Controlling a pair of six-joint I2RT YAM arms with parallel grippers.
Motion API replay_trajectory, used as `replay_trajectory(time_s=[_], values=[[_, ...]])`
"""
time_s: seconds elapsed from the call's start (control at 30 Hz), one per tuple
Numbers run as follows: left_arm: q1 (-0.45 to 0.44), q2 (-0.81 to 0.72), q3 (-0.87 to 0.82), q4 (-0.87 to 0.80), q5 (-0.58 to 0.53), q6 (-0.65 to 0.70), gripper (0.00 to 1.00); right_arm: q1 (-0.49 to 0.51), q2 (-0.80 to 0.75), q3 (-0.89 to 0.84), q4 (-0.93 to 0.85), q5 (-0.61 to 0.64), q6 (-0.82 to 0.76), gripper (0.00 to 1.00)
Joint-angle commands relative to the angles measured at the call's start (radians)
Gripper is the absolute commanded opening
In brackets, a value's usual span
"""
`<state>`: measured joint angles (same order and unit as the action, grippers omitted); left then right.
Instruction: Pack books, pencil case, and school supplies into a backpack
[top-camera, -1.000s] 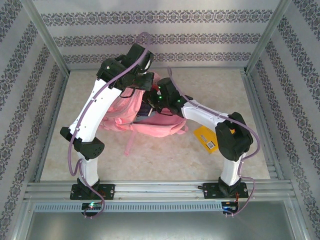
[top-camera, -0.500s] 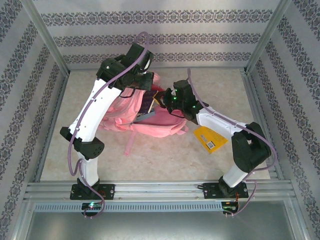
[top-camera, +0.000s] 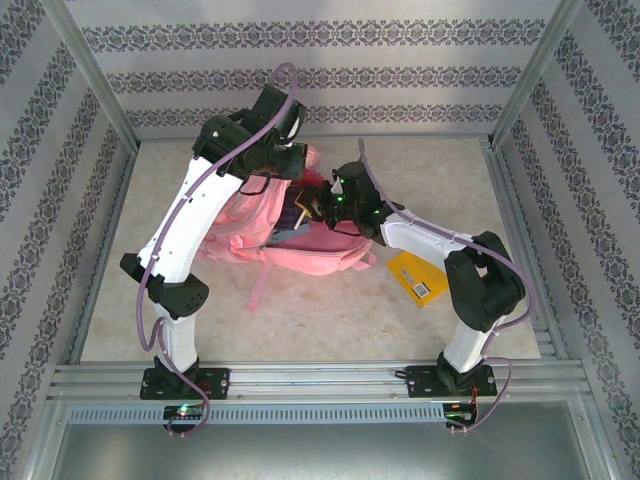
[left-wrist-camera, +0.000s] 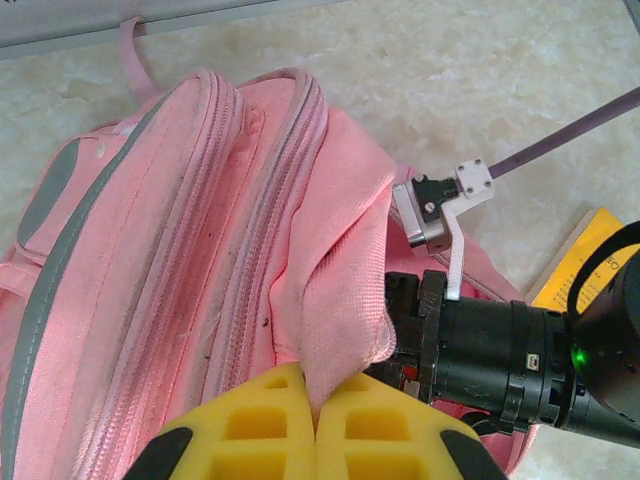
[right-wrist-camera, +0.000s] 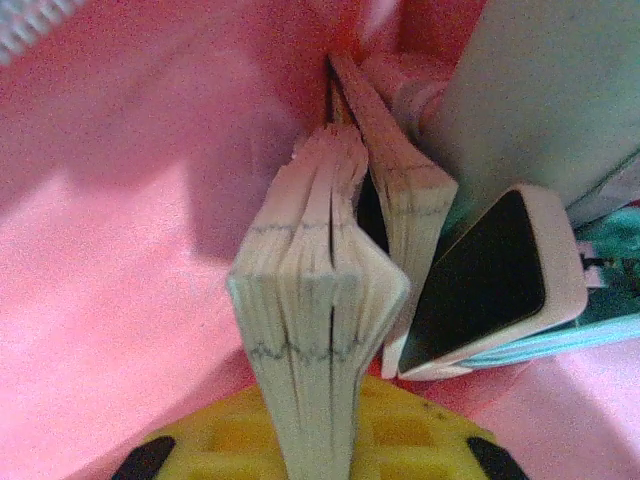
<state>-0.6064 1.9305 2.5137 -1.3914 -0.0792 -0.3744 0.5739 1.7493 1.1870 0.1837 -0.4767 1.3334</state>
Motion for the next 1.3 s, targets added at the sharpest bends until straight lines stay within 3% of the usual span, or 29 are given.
replay_trajectory(time_s=[0.0,0.17,0.4,0.57,0.87,1.0,1.07,1.17,1.27], values=[[0.009,-0.02,0.059,0.12,0.004,-0.015,0.0,0.014,-0.013,0.039,-0.002,0.009,-0.026,0.0],[0.017,-0.027,0.062,0.12,-0.001,-0.016,0.0,-0.013,-0.089,-0.054,0.016,0.142,0.084,0.0],[0.019,-0.027,0.056,0.12,0.009,-0.02,0.0,-0.02,-0.12,-0.045,0.016,0.218,0.131,0.0],[0.019,-0.022,0.057,0.126,0.02,-0.023,0.0,-0.005,-0.081,0.015,0.003,0.208,0.175,0.0],[0.02,-0.002,0.079,0.142,0.044,-0.038,0.0,0.093,0.034,0.199,-0.207,0.274,0.028,0.0],[0.02,0.013,0.112,0.149,0.047,-0.046,0.0,0.129,0.141,0.256,-0.129,0.29,0.05,0.01],[0.02,0.021,0.122,0.153,0.054,-0.05,0.0,0.13,0.2,0.284,-0.047,0.281,0.061,0.21],[0.023,0.023,0.126,0.155,0.064,-0.056,0.0,0.124,0.241,0.348,-0.016,0.238,0.03,0.38],[0.036,0.023,0.124,0.149,0.063,-0.057,0.0,0.122,0.184,0.353,-0.066,0.252,-0.061,0.52]])
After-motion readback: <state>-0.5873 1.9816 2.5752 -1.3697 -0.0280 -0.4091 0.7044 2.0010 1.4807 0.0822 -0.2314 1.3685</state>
